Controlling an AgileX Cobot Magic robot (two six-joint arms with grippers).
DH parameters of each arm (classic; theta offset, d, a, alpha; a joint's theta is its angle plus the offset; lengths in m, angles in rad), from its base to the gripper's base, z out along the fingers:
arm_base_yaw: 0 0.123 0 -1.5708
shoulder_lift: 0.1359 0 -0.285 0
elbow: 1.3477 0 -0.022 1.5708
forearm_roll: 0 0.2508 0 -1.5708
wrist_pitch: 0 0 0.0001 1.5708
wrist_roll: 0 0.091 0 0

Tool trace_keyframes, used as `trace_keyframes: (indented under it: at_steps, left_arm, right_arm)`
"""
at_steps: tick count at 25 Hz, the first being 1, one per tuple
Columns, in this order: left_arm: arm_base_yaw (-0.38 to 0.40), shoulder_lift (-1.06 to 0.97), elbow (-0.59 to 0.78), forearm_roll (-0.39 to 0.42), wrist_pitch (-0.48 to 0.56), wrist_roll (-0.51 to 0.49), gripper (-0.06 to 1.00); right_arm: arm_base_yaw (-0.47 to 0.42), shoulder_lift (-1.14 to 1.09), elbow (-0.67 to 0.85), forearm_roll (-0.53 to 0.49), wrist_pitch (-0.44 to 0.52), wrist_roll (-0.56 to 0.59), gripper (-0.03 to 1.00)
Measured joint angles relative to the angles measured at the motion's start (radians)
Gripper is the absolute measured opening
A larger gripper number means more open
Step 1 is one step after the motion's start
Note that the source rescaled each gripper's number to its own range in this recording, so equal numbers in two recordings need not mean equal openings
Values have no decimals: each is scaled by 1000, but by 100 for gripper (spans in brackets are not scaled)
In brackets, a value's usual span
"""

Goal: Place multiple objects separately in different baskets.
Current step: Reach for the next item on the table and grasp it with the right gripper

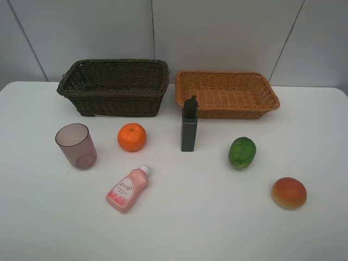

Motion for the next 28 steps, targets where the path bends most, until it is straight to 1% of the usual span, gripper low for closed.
trace_keyframes:
  at_steps: [28]
  left_arm:
    - [0, 0, 0, 0, 0, 0, 100]
  right_arm:
    - [0, 0, 0, 0, 0, 0, 87]
